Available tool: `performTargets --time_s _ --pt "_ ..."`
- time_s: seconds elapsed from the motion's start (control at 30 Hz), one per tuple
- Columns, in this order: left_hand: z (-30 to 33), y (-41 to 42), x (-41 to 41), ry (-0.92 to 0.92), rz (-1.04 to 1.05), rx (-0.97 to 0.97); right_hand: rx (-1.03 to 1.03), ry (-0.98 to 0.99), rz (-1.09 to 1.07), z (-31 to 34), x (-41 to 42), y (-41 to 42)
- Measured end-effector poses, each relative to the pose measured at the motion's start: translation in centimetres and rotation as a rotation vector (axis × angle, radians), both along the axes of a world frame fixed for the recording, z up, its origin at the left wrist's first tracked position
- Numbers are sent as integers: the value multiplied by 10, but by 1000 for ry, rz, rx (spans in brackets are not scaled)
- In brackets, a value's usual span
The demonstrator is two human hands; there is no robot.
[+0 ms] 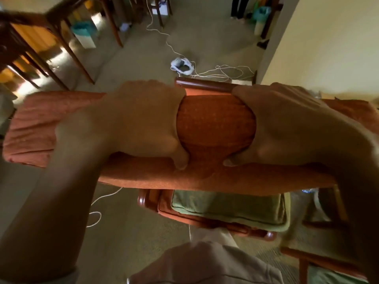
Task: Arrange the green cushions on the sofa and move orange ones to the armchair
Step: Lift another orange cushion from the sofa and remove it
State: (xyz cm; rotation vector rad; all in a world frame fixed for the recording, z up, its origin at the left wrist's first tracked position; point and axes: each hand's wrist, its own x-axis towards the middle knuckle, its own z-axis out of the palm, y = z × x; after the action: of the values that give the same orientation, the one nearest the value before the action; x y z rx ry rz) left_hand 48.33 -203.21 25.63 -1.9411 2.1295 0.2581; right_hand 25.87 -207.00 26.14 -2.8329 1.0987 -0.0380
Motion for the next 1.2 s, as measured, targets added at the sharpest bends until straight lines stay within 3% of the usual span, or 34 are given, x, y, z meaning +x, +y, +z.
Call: performTargets --time_s 0.17,0.3,0.53,0.97,1.2 --pt "0 -95 7 12 -29 -50 -12 37 22 -10 4 -89" --pt "-9 -172 16 -57 -104 -211 44 -11 -16 -7 3 -168" --pt "-25 -289 5 65 -60 -97 -5 -42 -22 -41 3 -290" --pt "-231 -436 -25 157 -282 -43 236 44 -261 -238 -28 -406" --pt "-374 -450 1 185 -75 9 296 52 -400 -381 -17 -424"
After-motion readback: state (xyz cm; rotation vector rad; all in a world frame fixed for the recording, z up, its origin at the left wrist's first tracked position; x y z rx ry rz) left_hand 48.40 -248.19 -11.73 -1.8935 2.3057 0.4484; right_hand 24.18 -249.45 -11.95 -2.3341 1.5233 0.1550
